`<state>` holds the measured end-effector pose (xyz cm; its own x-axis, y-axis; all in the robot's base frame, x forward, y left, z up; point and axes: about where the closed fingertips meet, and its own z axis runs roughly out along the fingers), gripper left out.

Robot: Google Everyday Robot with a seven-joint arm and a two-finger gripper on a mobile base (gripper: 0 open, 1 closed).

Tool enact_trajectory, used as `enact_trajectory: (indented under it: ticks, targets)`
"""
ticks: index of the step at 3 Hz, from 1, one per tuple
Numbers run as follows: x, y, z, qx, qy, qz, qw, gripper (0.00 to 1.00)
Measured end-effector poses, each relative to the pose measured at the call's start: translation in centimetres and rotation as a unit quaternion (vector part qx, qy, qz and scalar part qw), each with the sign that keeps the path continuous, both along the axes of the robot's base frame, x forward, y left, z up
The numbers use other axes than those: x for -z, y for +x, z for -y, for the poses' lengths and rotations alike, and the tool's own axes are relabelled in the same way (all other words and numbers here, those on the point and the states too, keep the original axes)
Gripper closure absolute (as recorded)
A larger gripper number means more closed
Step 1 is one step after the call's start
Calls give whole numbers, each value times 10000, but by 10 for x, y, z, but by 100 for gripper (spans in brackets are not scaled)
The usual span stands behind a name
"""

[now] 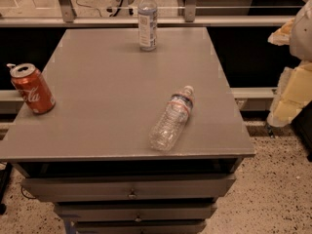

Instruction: Move coke can near blue plastic bottle

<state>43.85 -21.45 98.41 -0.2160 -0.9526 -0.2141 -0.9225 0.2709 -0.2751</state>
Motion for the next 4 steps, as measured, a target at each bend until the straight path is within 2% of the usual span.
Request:
enact_trajectory:
  ticks: [1, 2, 3, 4]
  targets:
    - [0, 0, 0, 0, 0, 0, 10000, 0]
    - [-1, 6, -12, -16, 147, 81, 9999, 0]
    - [-1, 31, -52, -86, 685, 141, 9975, 0]
    - [8, 58, -114, -147, 1579, 52, 9873, 0]
